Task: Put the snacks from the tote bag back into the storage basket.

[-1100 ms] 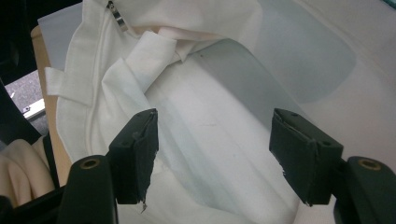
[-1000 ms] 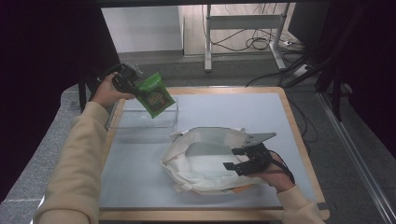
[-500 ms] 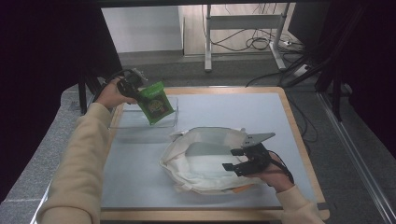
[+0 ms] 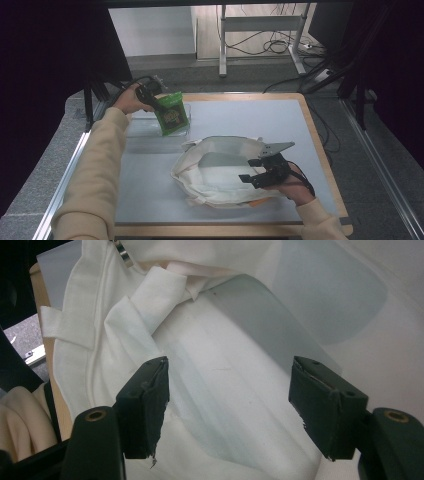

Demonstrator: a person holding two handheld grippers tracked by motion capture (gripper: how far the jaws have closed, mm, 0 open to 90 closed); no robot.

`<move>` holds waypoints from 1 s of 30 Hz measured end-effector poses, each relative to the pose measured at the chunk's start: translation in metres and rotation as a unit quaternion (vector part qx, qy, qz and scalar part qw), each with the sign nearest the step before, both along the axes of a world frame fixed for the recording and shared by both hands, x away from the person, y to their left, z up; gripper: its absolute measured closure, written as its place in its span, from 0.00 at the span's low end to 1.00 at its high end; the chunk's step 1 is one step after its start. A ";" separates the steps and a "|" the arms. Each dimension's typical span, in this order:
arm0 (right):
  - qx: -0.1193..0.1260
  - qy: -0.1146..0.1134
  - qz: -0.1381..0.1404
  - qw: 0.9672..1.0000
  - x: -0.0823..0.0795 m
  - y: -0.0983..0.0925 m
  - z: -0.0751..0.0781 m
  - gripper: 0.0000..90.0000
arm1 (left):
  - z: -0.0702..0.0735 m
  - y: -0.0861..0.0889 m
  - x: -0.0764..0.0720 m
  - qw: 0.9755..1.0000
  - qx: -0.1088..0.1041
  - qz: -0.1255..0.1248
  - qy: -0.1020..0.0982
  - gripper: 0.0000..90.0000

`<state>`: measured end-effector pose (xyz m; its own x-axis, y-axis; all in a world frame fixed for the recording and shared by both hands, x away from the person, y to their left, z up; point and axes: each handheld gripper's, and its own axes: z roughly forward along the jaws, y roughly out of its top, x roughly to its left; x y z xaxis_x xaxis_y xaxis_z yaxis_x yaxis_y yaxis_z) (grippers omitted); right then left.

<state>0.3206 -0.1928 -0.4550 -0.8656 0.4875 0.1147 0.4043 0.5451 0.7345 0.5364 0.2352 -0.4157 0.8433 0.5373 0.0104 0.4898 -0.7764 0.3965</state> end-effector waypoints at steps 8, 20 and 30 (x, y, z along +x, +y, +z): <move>-0.001 0.001 -0.002 1.000 0.001 0.000 -0.001 0.36 | -0.004 -0.012 0.005 0.999 -0.004 0.020 -0.049 0.79; -0.002 0.000 -0.003 1.000 0.000 0.000 -0.001 0.36 | -0.001 -0.020 0.009 0.990 -0.011 0.070 -0.123 0.55; -0.007 -0.002 -0.002 1.000 0.000 0.001 -0.001 0.36 | 0.025 -0.013 -0.001 0.983 -0.042 0.075 -0.163 0.48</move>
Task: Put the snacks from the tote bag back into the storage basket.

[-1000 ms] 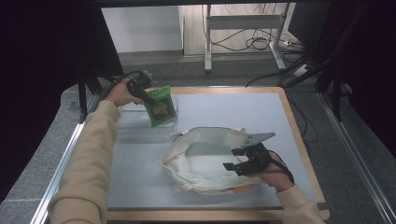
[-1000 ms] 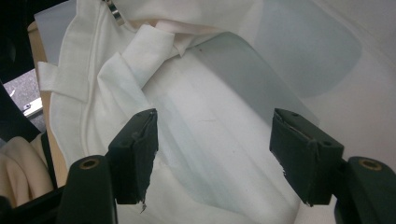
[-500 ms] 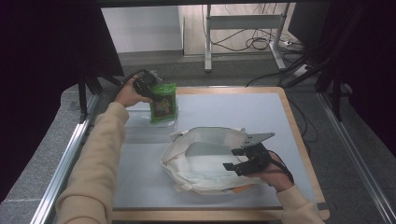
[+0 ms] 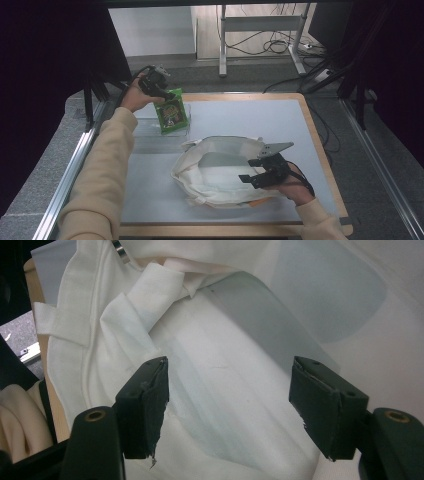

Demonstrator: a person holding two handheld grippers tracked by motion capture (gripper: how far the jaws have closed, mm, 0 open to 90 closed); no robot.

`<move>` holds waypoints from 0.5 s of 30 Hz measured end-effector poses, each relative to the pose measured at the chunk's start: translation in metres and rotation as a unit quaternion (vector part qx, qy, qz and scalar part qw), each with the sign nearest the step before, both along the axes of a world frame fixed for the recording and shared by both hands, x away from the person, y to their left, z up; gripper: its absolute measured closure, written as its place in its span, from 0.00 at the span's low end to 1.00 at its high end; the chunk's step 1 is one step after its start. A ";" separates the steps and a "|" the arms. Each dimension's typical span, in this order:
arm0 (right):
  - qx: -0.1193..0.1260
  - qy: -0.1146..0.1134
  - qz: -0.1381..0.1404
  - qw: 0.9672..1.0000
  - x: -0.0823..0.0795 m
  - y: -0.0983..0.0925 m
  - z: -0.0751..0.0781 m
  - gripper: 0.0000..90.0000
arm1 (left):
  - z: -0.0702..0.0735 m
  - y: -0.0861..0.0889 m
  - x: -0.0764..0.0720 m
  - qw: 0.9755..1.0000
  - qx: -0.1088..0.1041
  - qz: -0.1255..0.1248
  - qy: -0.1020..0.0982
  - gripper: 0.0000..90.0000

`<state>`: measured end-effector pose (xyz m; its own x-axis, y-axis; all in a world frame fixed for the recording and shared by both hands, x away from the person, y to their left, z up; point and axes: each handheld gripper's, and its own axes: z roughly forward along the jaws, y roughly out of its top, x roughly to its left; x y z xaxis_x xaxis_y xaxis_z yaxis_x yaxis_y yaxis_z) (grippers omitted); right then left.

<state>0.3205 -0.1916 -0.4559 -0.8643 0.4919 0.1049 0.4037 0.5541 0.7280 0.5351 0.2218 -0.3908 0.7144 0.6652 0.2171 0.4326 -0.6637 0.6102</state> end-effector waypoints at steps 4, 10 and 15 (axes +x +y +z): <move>0.000 0.000 0.001 1.000 0.000 0.000 0.000 0.36 | 0.002 0.003 -0.005 1.000 -0.011 -0.004 0.005 0.48; 0.000 0.000 0.002 1.000 0.000 0.002 0.000 0.36 | 0.002 0.009 -0.015 1.000 -0.026 -0.004 0.015 0.48; 0.001 0.001 0.004 1.000 -0.001 0.002 0.000 0.36 | 0.002 0.013 -0.026 0.998 -0.056 0.004 0.026 0.48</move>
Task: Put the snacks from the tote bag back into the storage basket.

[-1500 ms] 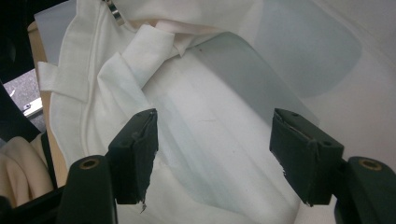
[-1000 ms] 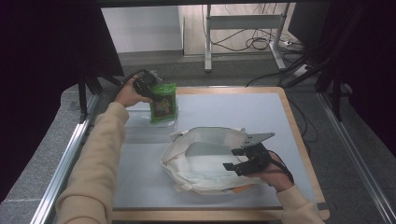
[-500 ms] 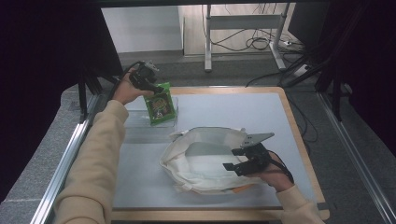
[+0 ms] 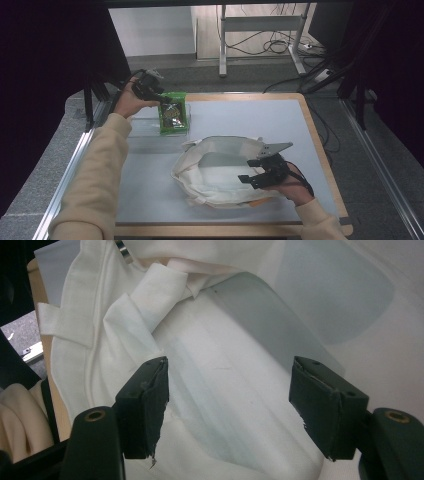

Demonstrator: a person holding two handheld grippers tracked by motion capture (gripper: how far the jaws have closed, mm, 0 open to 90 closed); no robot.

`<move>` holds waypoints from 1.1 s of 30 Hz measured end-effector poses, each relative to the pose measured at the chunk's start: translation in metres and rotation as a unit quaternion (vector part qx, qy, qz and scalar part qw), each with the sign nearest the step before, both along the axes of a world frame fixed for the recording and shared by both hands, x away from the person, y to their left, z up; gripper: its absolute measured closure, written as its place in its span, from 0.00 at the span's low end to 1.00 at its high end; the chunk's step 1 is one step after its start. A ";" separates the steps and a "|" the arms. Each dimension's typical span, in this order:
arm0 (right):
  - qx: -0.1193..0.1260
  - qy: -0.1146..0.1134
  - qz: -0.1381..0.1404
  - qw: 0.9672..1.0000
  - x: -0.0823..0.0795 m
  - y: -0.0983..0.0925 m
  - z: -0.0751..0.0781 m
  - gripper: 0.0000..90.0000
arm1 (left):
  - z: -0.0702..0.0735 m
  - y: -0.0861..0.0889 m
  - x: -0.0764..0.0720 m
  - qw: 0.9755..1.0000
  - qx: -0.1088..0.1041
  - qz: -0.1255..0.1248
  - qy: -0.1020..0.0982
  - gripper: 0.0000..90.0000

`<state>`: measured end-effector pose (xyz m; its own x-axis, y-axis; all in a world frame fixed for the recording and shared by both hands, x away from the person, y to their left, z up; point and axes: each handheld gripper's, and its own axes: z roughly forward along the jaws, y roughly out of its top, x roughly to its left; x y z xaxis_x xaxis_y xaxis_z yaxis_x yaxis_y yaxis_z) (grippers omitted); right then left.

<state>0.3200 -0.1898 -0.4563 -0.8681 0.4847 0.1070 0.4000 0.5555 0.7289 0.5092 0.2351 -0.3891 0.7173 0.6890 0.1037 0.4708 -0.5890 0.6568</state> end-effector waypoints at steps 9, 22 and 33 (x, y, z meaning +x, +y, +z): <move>0.007 -0.004 0.007 1.000 0.001 0.002 0.002 0.36 | -0.003 0.002 -0.025 0.999 -0.034 -0.004 0.018 0.49; 0.016 -0.010 0.005 1.000 0.005 0.002 0.007 0.35 | -0.005 0.000 -0.084 0.998 -0.063 -0.012 0.020 0.47; 0.018 -0.016 0.002 1.000 0.005 0.002 0.011 0.35 | -0.013 -0.006 -0.147 0.995 -0.093 -0.016 0.011 0.44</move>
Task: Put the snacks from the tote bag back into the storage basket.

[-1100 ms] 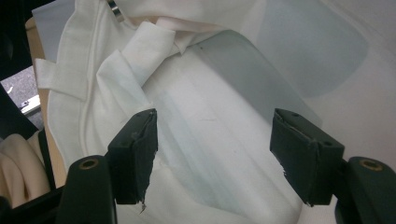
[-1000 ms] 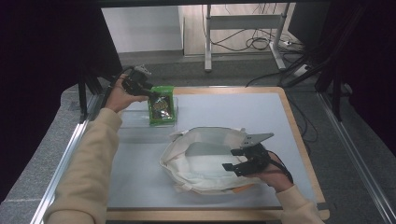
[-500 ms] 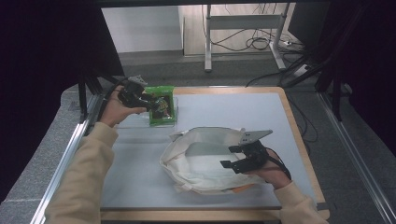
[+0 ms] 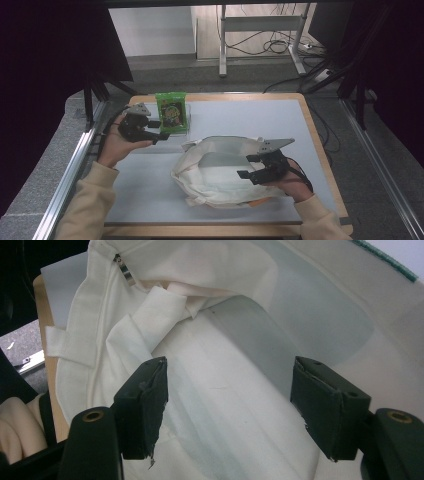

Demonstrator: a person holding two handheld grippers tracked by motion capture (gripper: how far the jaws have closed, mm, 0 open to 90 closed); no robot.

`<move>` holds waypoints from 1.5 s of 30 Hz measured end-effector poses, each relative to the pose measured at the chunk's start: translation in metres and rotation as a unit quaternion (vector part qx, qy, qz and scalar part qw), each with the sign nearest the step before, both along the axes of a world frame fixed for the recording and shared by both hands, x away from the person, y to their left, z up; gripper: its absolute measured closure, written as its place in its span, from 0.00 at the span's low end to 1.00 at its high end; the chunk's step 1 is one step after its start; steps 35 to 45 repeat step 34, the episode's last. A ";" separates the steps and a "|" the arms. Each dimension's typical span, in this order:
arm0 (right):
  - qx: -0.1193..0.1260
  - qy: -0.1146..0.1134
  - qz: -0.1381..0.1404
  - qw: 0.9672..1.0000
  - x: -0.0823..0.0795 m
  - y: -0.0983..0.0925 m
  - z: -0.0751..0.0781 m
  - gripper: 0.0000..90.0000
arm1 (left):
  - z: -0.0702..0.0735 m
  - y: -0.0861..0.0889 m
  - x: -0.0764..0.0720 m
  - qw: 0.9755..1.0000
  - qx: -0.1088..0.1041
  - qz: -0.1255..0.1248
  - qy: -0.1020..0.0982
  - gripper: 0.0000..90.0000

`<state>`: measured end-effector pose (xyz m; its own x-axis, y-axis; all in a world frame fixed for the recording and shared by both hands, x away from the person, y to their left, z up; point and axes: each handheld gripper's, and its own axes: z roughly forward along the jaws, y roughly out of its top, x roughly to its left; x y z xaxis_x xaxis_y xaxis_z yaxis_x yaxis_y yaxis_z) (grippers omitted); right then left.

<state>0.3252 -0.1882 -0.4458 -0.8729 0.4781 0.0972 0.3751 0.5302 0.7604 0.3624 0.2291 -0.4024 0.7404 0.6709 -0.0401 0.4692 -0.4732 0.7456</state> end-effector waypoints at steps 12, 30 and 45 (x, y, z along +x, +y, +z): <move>0.002 -0.002 -0.005 1.000 0.000 -0.001 0.002 0.34 | -0.030 -0.011 -0.047 1.000 -0.014 -0.012 0.012 0.43; 0.004 -0.013 -0.013 1.000 0.000 0.000 0.002 0.34 | -0.057 -0.009 -0.055 0.999 -0.017 0.000 0.041 0.42; 0.007 -0.012 -0.016 1.000 0.001 -0.001 0.002 0.33 | -0.057 -0.008 -0.055 0.999 -0.021 0.001 0.042 0.41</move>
